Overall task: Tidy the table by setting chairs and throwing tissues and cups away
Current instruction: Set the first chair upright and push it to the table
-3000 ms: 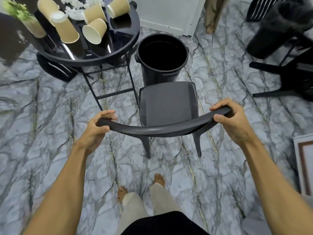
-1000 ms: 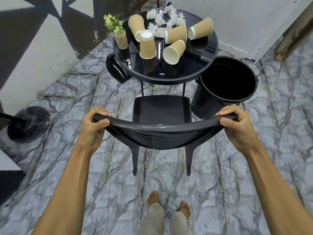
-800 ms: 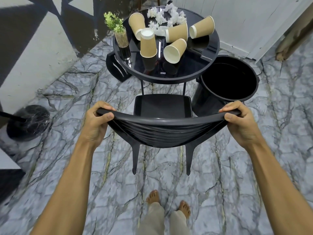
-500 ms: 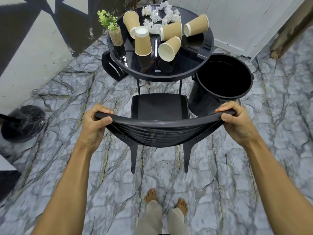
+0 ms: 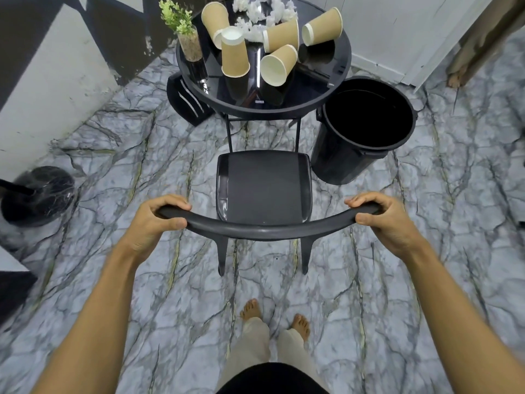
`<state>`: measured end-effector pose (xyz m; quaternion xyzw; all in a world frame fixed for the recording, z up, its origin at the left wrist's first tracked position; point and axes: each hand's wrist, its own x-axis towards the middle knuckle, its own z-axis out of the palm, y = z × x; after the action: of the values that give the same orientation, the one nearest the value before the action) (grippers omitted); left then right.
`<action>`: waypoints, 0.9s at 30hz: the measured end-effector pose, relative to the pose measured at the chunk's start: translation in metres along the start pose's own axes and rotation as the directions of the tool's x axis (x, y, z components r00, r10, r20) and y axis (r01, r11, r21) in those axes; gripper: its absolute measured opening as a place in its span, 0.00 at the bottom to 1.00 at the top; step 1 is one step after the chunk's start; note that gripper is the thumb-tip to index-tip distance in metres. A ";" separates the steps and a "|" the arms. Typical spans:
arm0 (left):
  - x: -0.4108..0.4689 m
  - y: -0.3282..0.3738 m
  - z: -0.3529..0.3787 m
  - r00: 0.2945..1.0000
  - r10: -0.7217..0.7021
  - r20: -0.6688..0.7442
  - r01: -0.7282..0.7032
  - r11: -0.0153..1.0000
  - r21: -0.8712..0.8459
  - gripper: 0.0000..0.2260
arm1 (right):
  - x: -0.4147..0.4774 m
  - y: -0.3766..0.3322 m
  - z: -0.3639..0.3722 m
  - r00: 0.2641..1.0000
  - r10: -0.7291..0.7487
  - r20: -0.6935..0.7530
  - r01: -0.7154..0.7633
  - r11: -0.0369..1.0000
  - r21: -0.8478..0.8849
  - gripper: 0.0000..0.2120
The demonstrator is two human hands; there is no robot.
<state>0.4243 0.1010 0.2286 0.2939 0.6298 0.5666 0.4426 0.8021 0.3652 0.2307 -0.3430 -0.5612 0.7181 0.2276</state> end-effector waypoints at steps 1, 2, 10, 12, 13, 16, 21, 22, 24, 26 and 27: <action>-0.004 -0.003 0.000 1.000 -0.002 -0.003 0.002 1.000 0.002 0.11 | -0.005 0.002 0.001 1.000 0.006 -0.008 -0.007 1.000 -0.010 0.11; -0.008 -0.005 0.001 1.000 -0.004 -0.009 0.004 1.000 0.004 0.13 | -0.009 0.004 0.002 1.000 0.011 -0.016 -0.011 1.000 -0.022 0.11; -0.016 -0.013 0.004 0.998 0.001 -0.065 -0.001 1.000 0.003 0.20 | -0.023 0.008 0.004 0.998 0.000 -0.064 -0.004 0.998 -0.060 0.10; -0.017 -0.014 0.004 0.998 0.001 -0.068 0.000 1.000 0.011 0.16 | -0.026 0.010 0.005 0.996 -0.001 -0.086 -0.004 0.998 -0.058 0.10; -0.018 -0.014 0.004 0.997 0.004 -0.077 -0.003 1.000 0.015 0.14 | -0.027 0.011 0.006 0.996 -0.003 -0.093 -0.002 0.998 -0.057 0.10; -0.023 -0.014 0.006 0.994 0.025 -0.103 -0.019 0.998 0.056 0.12 | -0.030 0.010 0.007 0.996 -0.016 -0.089 0.009 0.997 -0.083 0.09; -0.039 -0.006 0.014 0.991 0.069 -0.117 -0.049 0.985 0.163 0.13 | -0.038 0.000 0.014 0.998 0.003 -0.059 -0.016 0.978 -0.207 0.10; -0.044 -0.003 0.016 0.990 0.065 -0.126 -0.039 0.980 0.194 0.13 | -0.040 -0.004 0.015 0.998 0.009 -0.055 -0.024 0.963 -0.270 0.11; -0.053 0.003 0.017 0.988 0.051 -0.143 -0.010 0.961 0.277 0.13 | -0.047 -0.010 0.020 0.999 -0.005 -0.049 -0.017 0.898 -0.440 0.11; -0.063 0.007 0.019 0.985 0.040 -0.165 0.026 0.925 0.380 0.15 | -0.053 -0.013 0.030 0.996 -0.069 -0.049 0.025 0.797 -0.603 0.10; -0.069 0.009 0.020 0.984 0.039 -0.176 0.040 0.905 0.423 0.15 | -0.056 -0.014 0.036 0.993 -0.112 -0.038 0.058 0.742 -0.668 0.10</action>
<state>0.4709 0.0512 0.2534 0.3305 0.7754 0.4402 0.3094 0.8113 0.3054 0.2619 -0.4023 -0.7863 0.4462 0.1439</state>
